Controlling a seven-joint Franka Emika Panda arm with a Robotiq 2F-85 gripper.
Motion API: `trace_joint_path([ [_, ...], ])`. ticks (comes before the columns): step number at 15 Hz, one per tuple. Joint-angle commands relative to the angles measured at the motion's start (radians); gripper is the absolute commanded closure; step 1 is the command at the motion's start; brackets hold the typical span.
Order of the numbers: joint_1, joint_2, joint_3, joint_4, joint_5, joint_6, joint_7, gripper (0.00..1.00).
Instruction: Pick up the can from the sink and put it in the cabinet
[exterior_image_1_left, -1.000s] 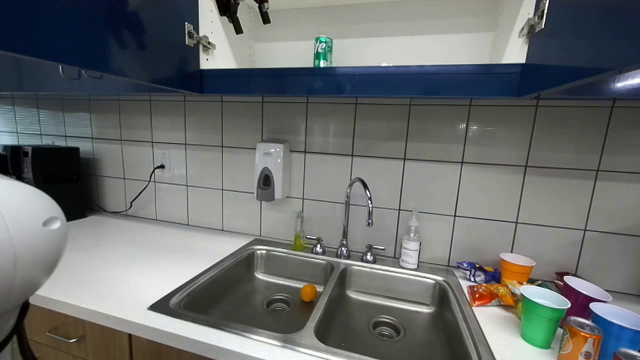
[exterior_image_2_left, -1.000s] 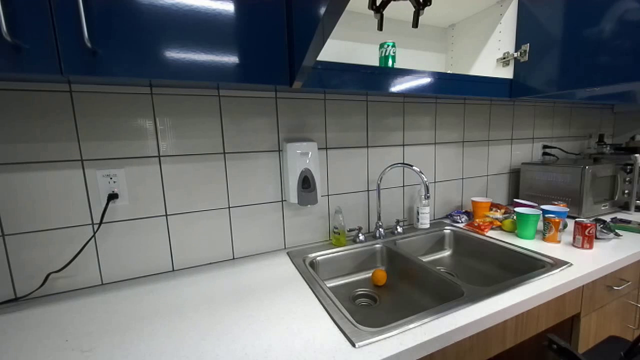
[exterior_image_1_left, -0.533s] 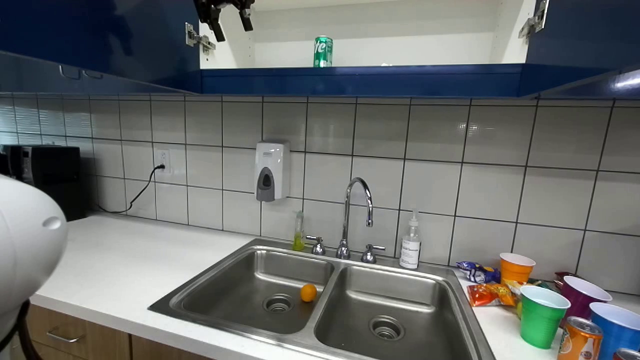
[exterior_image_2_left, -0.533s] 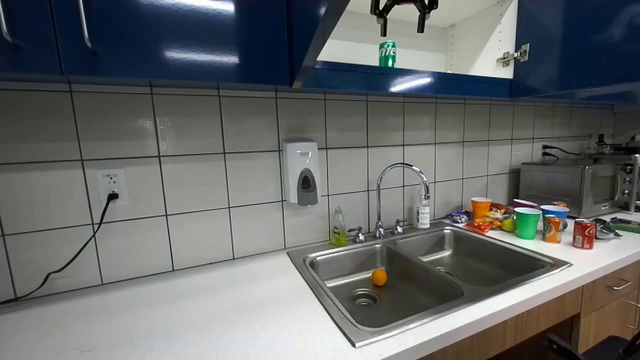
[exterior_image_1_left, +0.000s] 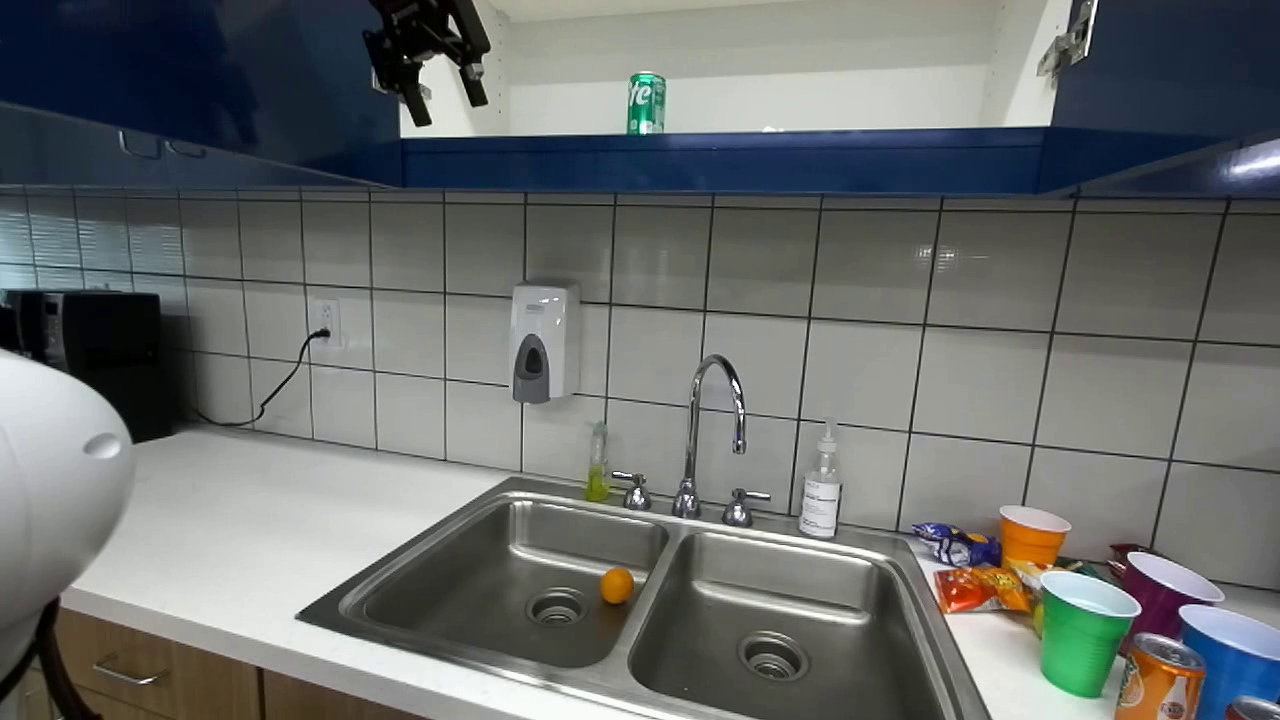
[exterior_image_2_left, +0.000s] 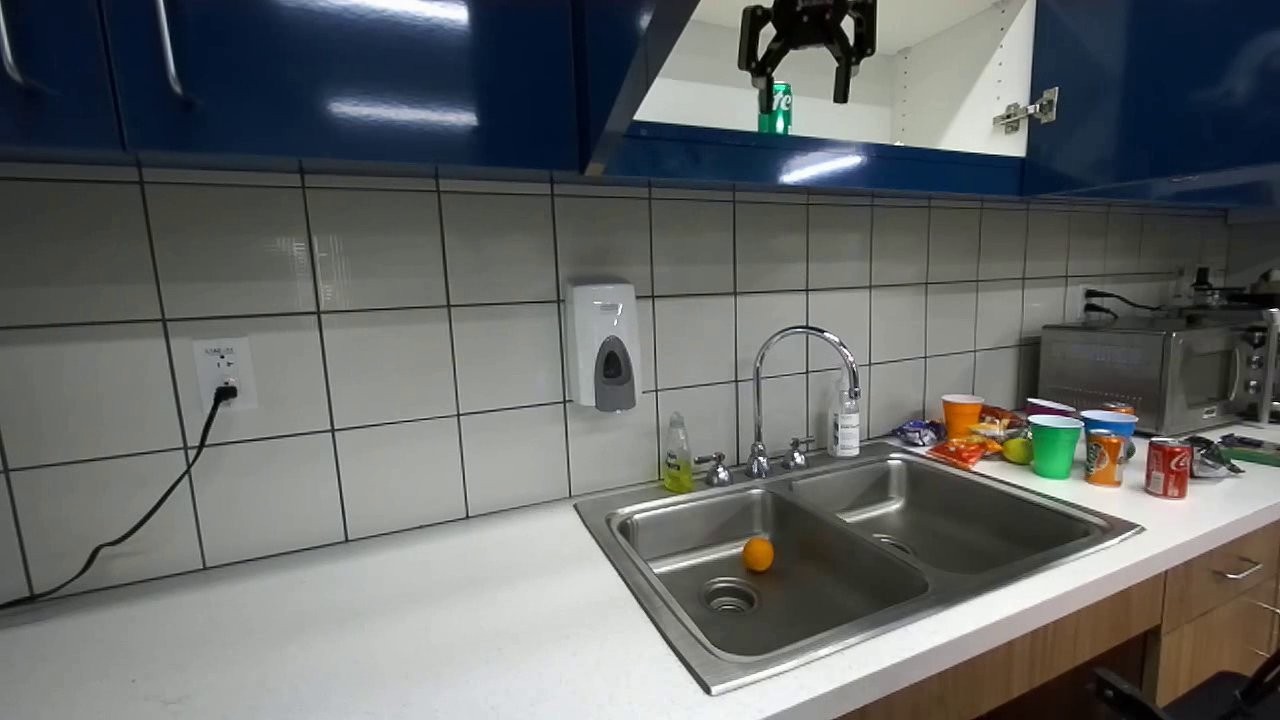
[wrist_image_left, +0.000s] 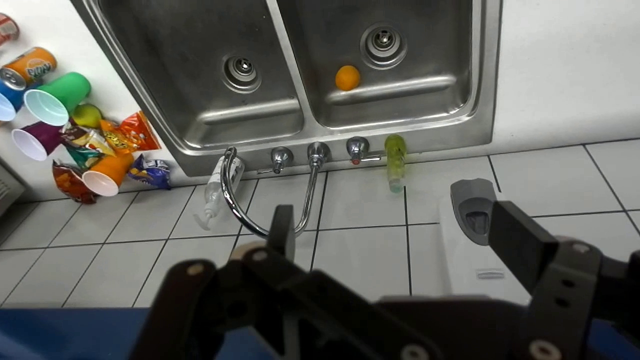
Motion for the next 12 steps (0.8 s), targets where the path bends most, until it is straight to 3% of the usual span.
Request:
trace_joint_path([
  [1, -0.033, -0.059, 0.025, -0.134, 0.005, 0.1, 0.014, 0.0],
  [12, -0.031, -0.087, 0.028, -0.384, 0.027, 0.308, 0.011, 0.0],
])
